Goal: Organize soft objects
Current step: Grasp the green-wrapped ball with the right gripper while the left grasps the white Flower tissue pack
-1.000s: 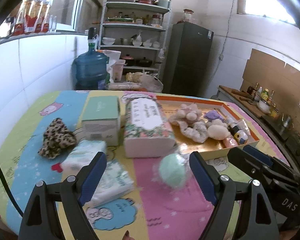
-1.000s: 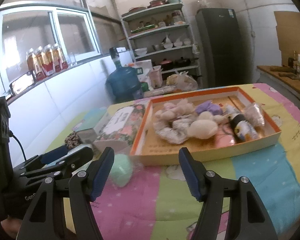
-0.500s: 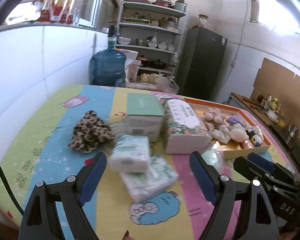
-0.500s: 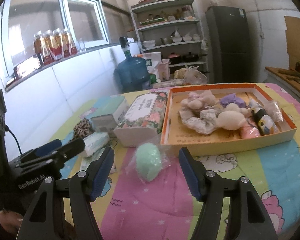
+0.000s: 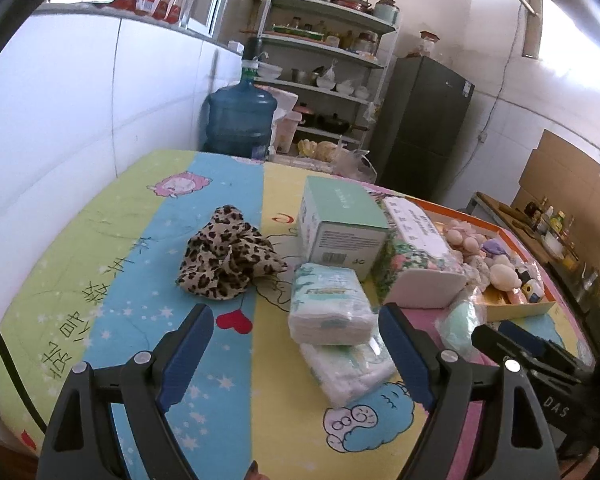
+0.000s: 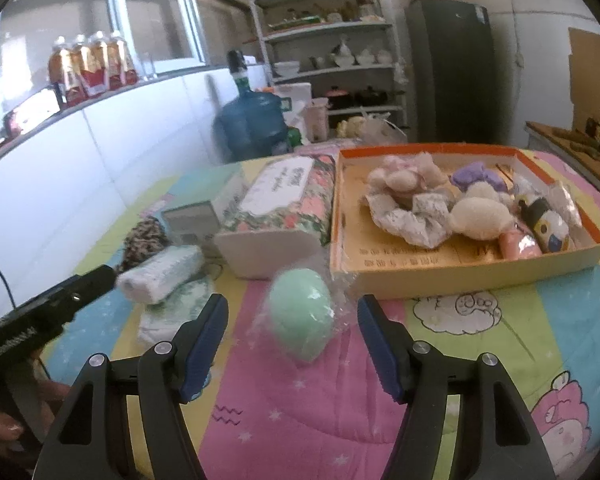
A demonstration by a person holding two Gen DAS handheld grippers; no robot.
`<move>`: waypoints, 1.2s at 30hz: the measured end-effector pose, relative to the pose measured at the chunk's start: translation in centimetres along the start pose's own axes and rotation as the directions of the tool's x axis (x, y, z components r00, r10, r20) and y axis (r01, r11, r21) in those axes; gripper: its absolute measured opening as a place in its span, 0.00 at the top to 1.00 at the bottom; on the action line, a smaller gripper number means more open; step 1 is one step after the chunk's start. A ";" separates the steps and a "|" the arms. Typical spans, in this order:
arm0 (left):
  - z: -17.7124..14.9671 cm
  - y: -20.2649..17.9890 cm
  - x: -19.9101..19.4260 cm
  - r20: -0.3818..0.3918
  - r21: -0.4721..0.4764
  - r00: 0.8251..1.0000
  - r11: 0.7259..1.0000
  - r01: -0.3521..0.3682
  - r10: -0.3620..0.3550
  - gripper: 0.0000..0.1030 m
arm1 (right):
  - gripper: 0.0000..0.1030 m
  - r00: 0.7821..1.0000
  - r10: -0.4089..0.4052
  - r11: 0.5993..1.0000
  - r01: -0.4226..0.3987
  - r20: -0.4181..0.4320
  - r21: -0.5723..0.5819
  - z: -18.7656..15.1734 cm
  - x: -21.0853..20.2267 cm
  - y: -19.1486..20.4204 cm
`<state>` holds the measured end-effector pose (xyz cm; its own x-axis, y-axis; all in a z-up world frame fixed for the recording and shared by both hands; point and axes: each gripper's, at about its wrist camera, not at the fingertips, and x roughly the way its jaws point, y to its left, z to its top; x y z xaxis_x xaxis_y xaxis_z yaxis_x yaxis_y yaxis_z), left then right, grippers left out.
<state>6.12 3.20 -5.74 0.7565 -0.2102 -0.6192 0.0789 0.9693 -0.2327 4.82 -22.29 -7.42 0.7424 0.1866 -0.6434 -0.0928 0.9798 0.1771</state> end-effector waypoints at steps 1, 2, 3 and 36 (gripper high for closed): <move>0.1 0.1 0.4 -0.015 -0.004 1.000 1.000 0.009 -0.009 0.18 | 0.28 1.000 -0.006 1.000 0.006 -0.005 0.004 -0.1 0.3 -0.1; 0.2 0.2 0.8 -0.030 -0.006 0.999 1.000 0.019 -0.019 0.18 | 0.28 1.000 -0.009 1.000 0.009 -0.010 0.007 -0.1 0.5 -0.2; 0.3 0.2 1.1 -0.040 -0.006 0.999 1.000 0.025 -0.025 0.18 | 0.28 1.000 -0.009 1.000 0.009 -0.015 0.011 -0.1 0.8 -0.3; 0.9 -0.1 7.3 -0.144 -0.045 0.983 0.993 0.105 -0.111 0.52 | 0.57 0.998 0.018 1.000 -0.018 -0.064 0.014 0.2 3.5 -0.3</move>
<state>12.19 1.69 -9.56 0.6420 -0.3322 -0.6910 0.1285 0.9351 -0.3301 7.59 -21.94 -9.58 0.6964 0.2088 -0.6866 -0.0965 0.9753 0.1987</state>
